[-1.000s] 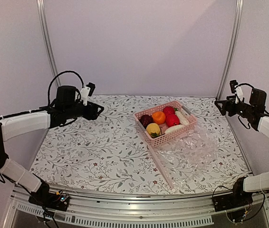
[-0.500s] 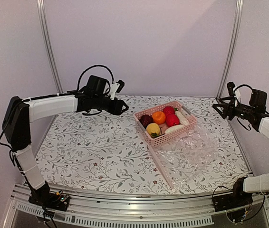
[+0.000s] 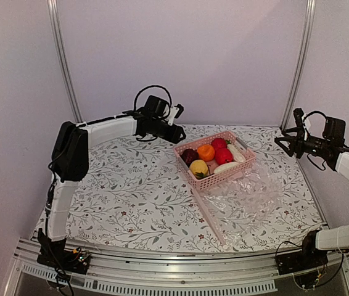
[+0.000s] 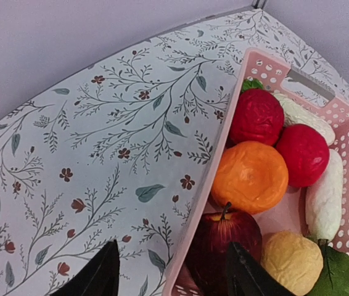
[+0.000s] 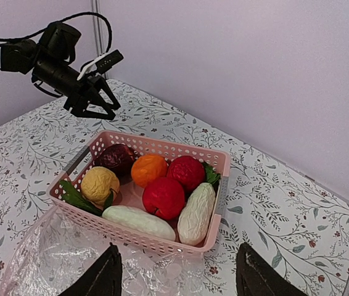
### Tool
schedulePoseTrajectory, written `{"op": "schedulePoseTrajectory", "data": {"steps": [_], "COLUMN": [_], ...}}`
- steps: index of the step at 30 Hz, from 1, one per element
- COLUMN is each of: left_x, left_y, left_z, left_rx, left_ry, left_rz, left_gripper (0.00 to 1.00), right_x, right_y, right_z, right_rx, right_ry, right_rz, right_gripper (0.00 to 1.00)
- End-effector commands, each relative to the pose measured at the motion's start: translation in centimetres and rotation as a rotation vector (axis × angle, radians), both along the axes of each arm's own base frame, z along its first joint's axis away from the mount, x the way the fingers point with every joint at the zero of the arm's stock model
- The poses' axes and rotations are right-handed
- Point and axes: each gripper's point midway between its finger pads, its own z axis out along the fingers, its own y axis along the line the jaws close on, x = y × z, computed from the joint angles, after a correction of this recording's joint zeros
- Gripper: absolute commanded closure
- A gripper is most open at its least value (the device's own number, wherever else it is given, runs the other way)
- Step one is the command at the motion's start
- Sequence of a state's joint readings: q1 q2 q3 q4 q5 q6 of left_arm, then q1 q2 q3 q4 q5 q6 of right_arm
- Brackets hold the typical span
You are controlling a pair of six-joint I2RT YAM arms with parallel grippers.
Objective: Place the food in the zip-top bag and seal the zipper
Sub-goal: Adjust the bin at the corner of the board.
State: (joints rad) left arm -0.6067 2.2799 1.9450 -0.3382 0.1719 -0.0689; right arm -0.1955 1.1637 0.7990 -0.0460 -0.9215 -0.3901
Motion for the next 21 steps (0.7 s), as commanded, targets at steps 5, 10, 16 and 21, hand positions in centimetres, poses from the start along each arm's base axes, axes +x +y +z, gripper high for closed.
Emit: {"op": "schedulePoseTrajectory", "data": {"steps": [5, 10, 16, 21], "left_x": [0.9, 1.1, 0.8, 0.6], "left_y": [-1.9, -2.4, -2.7, -1.8], "left_z": [-4.2, -6.1, -6.8, -7.1], "left_rx": [0.034, 0.033, 0.034, 0.084], "left_ry": [0.075, 0.099, 0.112, 0.115], "left_rz": [-0.052, -0.063, -0.086, -0.079], "left_gripper": [0.48, 0.55, 0.66, 0.86], "right_x": [-0.4, -0.3, -0.3, -0.2], "right_y": [0.6, 0.7, 0.7, 0.6], "right_z": [0.1, -0.1, -0.2, -0.3], "right_rx": [0.001, 0.001, -0.001, -0.005], "right_ry": [0.009, 0.017, 0.024, 0.025], "right_rz": [0.039, 0.043, 0.045, 0.042], "right_gripper": [0.39, 0.39, 0.39, 0.40]}}
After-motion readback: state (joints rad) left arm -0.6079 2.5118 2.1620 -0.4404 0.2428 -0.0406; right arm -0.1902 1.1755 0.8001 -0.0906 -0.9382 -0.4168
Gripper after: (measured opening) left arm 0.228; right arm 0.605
